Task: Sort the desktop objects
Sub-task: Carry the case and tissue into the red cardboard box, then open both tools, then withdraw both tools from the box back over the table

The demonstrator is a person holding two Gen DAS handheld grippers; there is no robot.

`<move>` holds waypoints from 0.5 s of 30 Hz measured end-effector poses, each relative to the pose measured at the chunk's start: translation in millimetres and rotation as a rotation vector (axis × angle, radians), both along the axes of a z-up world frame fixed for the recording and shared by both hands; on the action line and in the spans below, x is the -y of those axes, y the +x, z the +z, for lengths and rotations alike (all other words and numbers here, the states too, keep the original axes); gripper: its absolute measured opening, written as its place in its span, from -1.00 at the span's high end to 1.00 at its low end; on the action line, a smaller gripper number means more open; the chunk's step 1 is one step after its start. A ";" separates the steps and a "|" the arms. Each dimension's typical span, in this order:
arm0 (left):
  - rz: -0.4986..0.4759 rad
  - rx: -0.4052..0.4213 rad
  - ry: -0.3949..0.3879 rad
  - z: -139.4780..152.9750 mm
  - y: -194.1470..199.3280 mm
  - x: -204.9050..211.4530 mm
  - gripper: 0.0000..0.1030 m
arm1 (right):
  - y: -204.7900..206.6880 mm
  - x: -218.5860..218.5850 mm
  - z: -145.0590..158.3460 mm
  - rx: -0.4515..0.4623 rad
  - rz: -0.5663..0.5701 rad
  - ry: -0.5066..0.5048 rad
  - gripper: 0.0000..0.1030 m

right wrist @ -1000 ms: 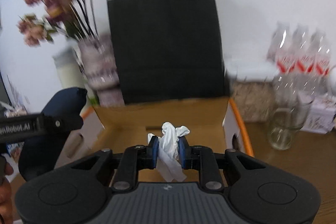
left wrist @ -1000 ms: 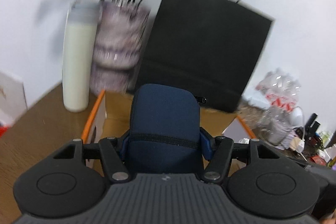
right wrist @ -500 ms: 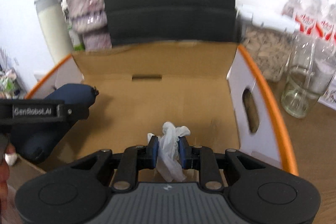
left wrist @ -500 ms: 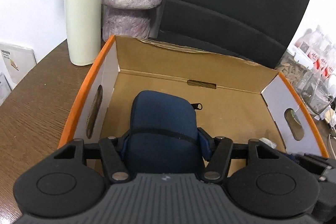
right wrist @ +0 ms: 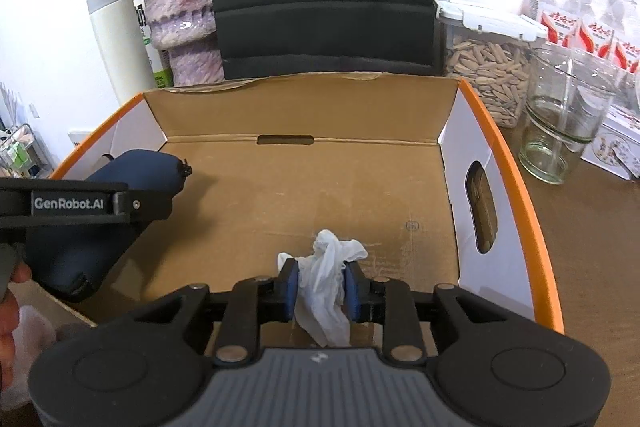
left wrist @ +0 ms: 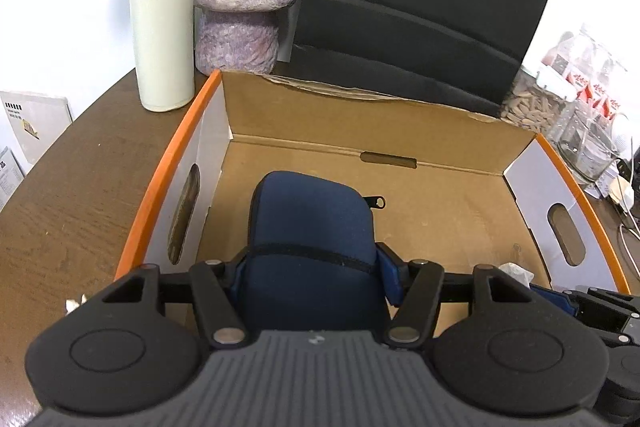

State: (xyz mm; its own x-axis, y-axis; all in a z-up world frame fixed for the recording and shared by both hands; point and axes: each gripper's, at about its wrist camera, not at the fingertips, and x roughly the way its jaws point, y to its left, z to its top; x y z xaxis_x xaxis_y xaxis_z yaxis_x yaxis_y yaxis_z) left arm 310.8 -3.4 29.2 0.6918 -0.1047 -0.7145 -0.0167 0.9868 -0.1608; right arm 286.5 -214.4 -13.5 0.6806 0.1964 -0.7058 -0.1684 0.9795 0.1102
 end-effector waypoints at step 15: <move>0.018 0.323 0.019 61.2 -77.8 1.5 -1.00 | -70.9 13.7 53.3 0.248 -0.044 0.036 -1.00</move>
State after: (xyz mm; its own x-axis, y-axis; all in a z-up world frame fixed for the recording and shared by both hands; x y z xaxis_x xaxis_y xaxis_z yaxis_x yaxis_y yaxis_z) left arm 233.0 -4.9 90.4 0.8846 -0.0790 -0.4595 0.0146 0.9898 -0.1420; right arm 215.6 -228.1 39.8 0.8403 0.1845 -0.5097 -0.1518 0.9828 0.1055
